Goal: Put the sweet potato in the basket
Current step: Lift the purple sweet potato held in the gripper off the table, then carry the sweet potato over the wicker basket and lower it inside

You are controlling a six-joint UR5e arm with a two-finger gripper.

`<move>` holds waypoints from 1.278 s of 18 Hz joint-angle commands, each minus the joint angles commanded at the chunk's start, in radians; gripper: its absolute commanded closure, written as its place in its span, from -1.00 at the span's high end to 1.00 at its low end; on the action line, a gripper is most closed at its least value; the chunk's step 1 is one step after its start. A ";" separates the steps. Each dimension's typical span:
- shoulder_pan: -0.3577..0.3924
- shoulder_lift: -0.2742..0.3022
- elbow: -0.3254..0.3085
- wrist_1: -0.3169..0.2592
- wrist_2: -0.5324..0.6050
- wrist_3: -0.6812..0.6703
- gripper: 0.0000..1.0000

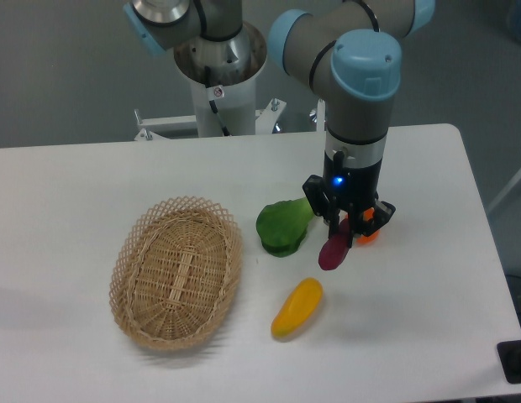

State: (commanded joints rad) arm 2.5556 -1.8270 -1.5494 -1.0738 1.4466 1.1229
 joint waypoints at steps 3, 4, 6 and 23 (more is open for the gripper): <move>0.000 -0.002 0.003 0.000 0.005 -0.012 -0.37; 0.000 -0.002 0.003 0.000 0.003 -0.014 -0.37; 0.000 -0.002 0.002 0.000 0.008 -0.018 -0.37; -0.115 -0.130 -0.018 0.184 0.014 -0.317 -0.37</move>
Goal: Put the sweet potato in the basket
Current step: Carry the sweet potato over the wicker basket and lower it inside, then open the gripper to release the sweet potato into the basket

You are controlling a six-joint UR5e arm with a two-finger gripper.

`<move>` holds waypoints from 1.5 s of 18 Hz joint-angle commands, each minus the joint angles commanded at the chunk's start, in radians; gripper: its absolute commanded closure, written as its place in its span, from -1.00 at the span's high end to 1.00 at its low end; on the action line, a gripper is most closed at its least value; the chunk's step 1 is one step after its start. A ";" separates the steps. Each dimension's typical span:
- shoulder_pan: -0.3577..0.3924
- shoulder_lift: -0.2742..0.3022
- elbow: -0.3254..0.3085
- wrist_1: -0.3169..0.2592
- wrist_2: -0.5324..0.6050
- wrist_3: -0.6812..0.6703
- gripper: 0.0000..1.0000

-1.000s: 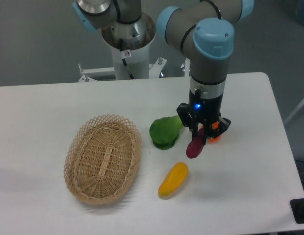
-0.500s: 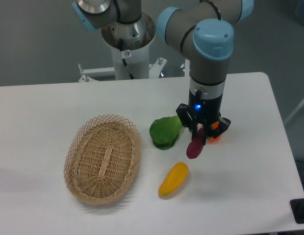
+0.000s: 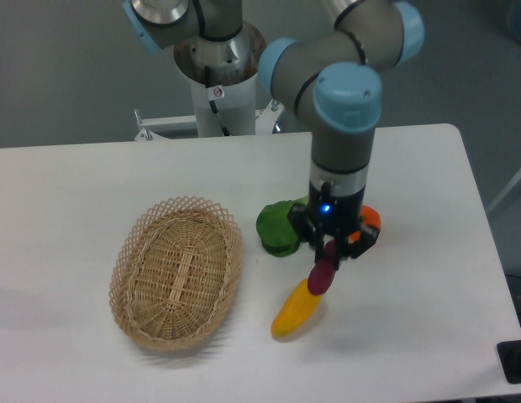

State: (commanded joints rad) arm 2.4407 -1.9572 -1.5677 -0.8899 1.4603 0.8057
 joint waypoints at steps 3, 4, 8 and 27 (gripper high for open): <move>-0.067 0.003 -0.026 0.020 0.055 -0.089 -0.36; -0.097 0.015 -0.058 0.023 0.080 -0.115 -0.36; -0.212 0.047 -0.146 0.029 0.159 -0.186 -0.36; -0.393 0.006 -0.253 0.058 0.218 -0.252 -0.32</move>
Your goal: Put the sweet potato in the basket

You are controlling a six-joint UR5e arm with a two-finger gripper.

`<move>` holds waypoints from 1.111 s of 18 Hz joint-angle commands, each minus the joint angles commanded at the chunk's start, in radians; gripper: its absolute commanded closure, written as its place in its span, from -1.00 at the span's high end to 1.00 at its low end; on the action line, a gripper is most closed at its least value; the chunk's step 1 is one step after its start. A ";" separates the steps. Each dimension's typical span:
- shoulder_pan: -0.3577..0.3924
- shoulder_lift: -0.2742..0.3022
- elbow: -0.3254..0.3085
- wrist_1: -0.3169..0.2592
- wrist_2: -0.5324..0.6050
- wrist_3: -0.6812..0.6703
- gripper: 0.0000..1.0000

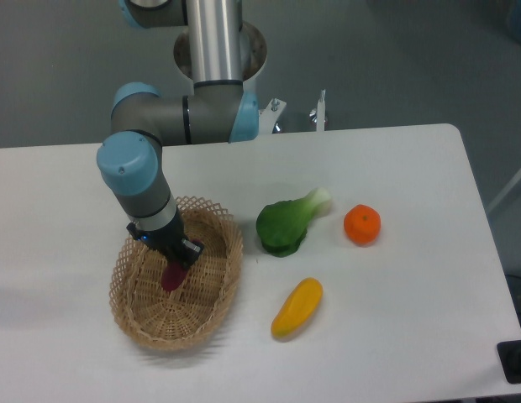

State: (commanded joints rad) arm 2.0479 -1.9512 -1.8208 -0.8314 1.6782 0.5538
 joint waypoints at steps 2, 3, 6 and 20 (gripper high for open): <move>0.000 -0.003 0.001 0.002 0.000 0.000 0.01; 0.000 -0.005 0.003 0.002 0.002 0.000 0.24; 0.000 0.003 0.017 0.003 0.003 -0.003 1.00; 0.225 0.066 0.193 0.006 -0.009 0.124 1.00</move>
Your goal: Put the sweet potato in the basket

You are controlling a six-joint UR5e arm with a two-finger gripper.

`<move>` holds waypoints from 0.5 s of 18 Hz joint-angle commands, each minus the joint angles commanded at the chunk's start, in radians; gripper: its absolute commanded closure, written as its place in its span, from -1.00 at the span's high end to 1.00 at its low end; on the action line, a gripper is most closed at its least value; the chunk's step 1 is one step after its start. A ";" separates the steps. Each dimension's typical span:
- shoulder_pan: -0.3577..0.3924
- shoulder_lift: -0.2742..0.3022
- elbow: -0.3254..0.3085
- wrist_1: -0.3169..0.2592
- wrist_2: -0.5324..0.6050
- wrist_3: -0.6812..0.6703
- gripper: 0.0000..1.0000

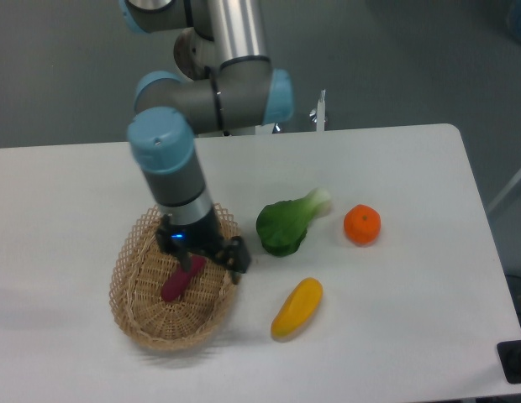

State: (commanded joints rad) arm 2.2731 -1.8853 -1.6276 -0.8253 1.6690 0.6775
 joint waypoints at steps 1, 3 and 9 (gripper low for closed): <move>0.018 0.005 0.005 -0.009 0.006 0.057 1.00; 0.057 0.034 0.006 -0.053 -0.003 0.181 1.00; 0.158 0.107 0.026 -0.227 -0.026 0.448 1.00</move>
State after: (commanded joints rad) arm 2.4313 -1.7780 -1.6015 -1.0519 1.6429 1.1257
